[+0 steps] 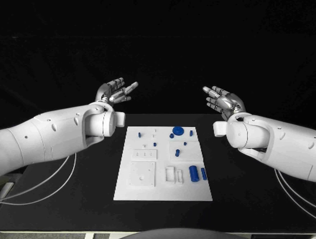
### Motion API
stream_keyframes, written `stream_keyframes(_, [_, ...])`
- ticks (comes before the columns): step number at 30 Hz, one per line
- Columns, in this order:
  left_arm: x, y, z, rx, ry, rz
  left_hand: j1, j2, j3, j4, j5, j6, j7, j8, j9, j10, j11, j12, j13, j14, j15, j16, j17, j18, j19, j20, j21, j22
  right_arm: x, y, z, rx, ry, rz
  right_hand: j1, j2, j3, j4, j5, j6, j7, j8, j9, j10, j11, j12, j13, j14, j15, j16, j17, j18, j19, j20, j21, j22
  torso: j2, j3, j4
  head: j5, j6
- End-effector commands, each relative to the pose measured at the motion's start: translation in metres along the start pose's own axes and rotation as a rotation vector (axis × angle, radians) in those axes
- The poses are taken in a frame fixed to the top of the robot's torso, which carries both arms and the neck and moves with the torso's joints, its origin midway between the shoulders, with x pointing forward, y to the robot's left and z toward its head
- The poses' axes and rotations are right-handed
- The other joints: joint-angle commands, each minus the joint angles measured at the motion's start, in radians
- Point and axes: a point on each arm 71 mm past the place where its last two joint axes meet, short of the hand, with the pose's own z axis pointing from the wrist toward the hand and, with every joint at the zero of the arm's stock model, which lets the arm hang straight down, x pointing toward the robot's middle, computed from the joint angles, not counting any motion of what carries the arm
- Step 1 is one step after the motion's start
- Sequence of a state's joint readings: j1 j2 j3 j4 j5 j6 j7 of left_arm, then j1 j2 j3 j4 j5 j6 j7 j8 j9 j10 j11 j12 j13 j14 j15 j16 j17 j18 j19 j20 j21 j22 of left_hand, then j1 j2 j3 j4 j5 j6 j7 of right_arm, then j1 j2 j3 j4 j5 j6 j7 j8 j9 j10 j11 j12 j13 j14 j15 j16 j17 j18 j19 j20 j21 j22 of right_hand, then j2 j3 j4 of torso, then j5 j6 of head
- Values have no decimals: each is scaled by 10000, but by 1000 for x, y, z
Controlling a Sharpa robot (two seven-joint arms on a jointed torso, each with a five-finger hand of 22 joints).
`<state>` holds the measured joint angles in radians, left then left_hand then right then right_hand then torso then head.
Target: Assemble the parts on the task board
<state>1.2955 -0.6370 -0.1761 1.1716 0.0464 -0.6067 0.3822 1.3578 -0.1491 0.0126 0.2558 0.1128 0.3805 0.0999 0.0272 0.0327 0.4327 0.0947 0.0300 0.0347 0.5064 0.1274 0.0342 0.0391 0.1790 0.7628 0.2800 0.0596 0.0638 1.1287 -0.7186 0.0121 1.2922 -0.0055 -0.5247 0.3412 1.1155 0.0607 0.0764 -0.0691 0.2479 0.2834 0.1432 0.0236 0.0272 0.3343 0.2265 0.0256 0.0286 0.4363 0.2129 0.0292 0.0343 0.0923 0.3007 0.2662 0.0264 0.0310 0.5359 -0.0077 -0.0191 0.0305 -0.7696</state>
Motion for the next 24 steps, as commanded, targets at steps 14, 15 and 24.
stream_keyframes(14, [-14, -21, 31, -906, 991, -416, 357, 199, 30, -209, 72, 380, 161, 87, 36, 516, 130, 82, 35, 787, 32, 91, 48, 260, 464, 85, 94, 47, -13, 7, 29, 1147, 2461, -1144, 1095, -150, 138, -763, 234, 984, 831, 125, 72, 1188, 220, 102, 71, 1140, 314, 124, 71, -77, 638, -155, 111, 62, -1, -7, -25, 42, -30])
stream_keyframes(15, [-14, -21, 31, -890, 1027, -429, 277, 318, 12, -401, 62, 493, 215, 89, 40, 718, 183, 91, 43, 978, 47, 98, 56, 281, 524, 86, 91, 46, -13, 8, 30, 1041, 2452, -1429, 1210, -196, 163, -881, 251, 1313, 807, 143, 90, 1564, 189, 122, 90, 1506, 303, 141, 89, -54, 940, -188, 140, 87, 1, -6, -25, 44, -26])
stream_keyframes(24, [-15, -21, 25, -737, 1412, -467, 448, 1610, -473, -2103, 642, 5737, 553, 374, 354, 6231, 439, 316, 227, 5943, 118, 738, 332, -438, 2466, -1265, 1102, 354, -10, 13, 35, -361, 2494, -4793, 1546, -287, 597, -1826, 1168, 5096, 401, 321, 265, 6357, -476, 304, 295, 6078, -456, 344, 328, 31, 4912, -816, 596, 349, 49, -1, 4, 93, 74])
